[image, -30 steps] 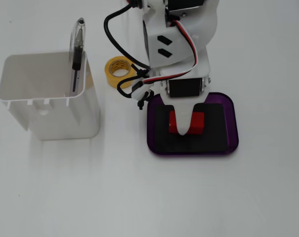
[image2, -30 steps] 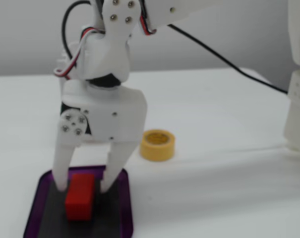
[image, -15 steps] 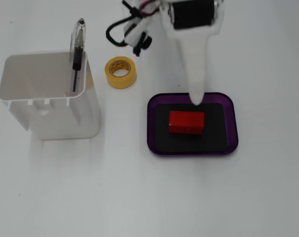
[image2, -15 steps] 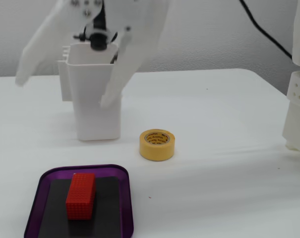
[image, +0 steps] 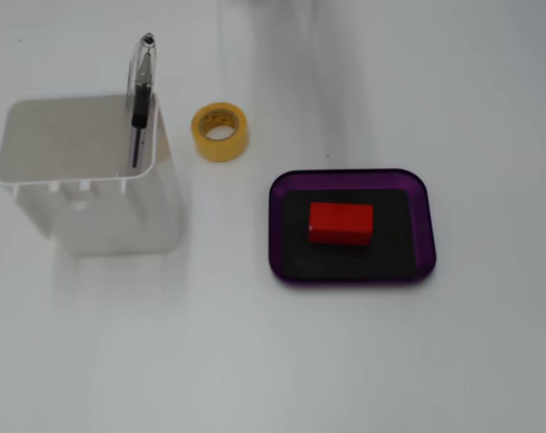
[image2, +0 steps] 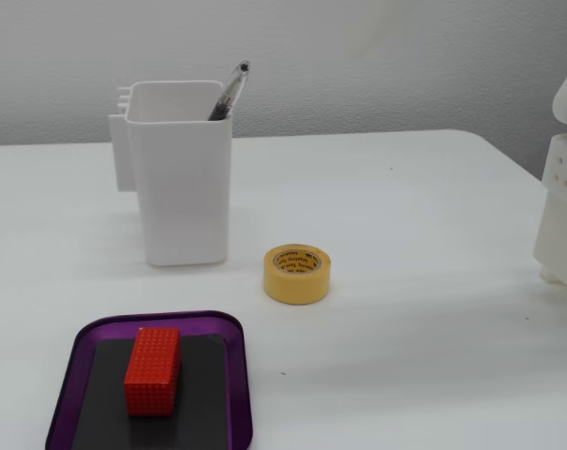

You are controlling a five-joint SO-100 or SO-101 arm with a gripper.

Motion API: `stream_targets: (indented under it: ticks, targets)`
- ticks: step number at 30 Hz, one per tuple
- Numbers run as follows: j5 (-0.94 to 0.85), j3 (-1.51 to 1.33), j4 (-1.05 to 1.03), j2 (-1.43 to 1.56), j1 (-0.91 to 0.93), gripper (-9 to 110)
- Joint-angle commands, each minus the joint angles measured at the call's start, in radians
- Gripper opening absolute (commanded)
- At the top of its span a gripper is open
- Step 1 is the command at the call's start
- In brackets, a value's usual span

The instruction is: Pick up the cube and place it in the box.

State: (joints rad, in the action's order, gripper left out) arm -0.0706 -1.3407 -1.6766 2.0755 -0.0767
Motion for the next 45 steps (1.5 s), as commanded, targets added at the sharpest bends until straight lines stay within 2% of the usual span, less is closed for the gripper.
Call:
stream_targets:
  ticks: [1,12,27,37,43,45]
  targets:
    - [-0.008,-0.184,0.044,0.137,0.002,32]
    - [-0.012,-0.753,0.287,0.537,0.002,32]
    - [-0.002,-1.388,0.491,1.043,0.005,33]
    - [-0.005,-1.681,0.483,1.387,0.037,32]
    - [-0.002,-1.717,0.482,1.381,0.049,32]
    - [0.000,-1.717,0.482,1.381,0.049,27]
